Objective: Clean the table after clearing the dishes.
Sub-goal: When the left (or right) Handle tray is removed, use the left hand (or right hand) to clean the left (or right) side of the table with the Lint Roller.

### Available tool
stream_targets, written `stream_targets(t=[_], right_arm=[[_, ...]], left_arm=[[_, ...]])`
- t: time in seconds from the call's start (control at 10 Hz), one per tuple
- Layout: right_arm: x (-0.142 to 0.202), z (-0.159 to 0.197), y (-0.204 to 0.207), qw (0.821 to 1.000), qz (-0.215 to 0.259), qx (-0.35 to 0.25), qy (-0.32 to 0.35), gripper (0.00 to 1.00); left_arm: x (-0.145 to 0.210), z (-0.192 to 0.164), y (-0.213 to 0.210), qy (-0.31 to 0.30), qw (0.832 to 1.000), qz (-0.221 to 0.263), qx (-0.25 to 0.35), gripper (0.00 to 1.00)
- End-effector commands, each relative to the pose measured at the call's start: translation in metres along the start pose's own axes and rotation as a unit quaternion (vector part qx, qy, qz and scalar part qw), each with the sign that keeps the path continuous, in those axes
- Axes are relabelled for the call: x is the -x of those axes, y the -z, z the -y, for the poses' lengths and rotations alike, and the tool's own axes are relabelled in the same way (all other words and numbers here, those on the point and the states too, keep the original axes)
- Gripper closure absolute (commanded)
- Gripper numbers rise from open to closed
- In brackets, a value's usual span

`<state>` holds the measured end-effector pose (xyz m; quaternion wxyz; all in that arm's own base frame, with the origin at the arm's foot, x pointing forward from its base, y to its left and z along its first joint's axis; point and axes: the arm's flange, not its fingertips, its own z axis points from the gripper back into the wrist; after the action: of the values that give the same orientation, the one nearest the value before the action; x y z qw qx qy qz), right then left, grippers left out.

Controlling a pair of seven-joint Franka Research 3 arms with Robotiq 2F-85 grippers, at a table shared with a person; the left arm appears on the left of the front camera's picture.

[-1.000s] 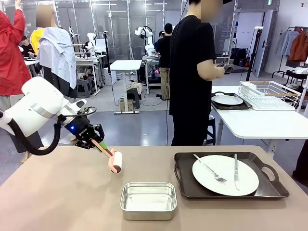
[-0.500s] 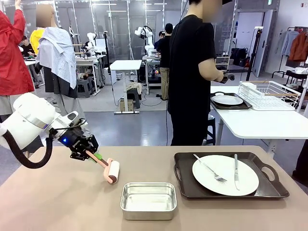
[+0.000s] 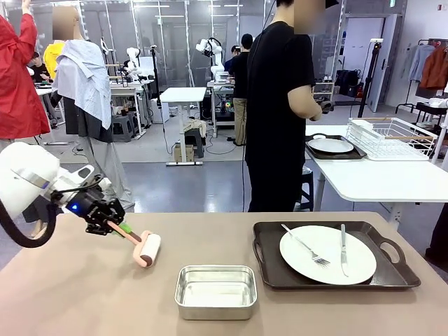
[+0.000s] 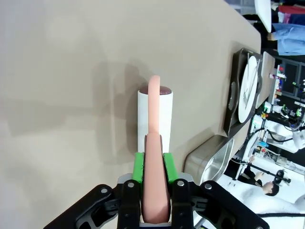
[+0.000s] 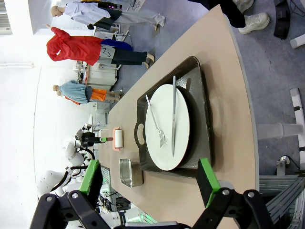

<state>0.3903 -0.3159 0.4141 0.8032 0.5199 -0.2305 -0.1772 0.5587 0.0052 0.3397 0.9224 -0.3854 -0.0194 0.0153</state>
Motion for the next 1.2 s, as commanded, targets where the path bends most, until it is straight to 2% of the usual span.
stream_targets(t=[0.0, 0.1, 0.2, 0.5, 0.6, 0.8, 0.9, 1.0, 1.1], right_arm=[[0.003, -0.001, 0.000, 1.000, 0.000, -0.003, -0.004, 0.00], [0.003, -0.001, 0.000, 1.000, 0.000, -0.003, -0.004, 0.00], [0.003, -0.001, 0.000, 1.000, 0.000, -0.003, -0.004, 0.00], [0.003, -0.001, 0.000, 1.000, 0.000, -0.003, -0.004, 0.00], [0.003, -0.001, 0.000, 1.000, 0.000, -0.003, -0.004, 0.00], [0.003, -0.001, 0.000, 1.000, 0.000, -0.003, -0.004, 0.00], [0.003, -0.001, 0.000, 1.000, 0.000, -0.003, -0.004, 0.00], [0.003, -0.001, 0.000, 1.000, 0.000, -0.003, -0.004, 0.00], [0.003, -0.001, 0.000, 1.000, 0.000, -0.003, -0.004, 0.00]], left_arm=[[-0.013, -0.035, -0.025, 0.015, 0.998, 0.024, -0.047, 0.79], [-0.013, -0.043, -0.040, 0.019, 0.997, 0.033, -0.073, 0.79], [-0.013, -0.053, -0.054, 0.004, 0.990, 0.045, -0.134, 0.79], [-0.005, -0.055, -0.099, 0.009, 0.983, 0.057, -0.176, 0.79], [-0.002, -0.049, -0.112, 0.014, 0.978, 0.065, -0.198, 0.79], [0.004, -0.028, -0.136, 0.028, 0.958, 0.082, -0.273, 0.79], [0.006, -0.014, -0.147, 0.032, 0.955, 0.091, -0.279, 0.79], [0.008, 0.006, -0.159, 0.041, 0.964, 0.084, -0.247, 0.79], [0.012, 0.033, -0.179, 0.054, 0.955, 0.096, -0.277, 0.79]])
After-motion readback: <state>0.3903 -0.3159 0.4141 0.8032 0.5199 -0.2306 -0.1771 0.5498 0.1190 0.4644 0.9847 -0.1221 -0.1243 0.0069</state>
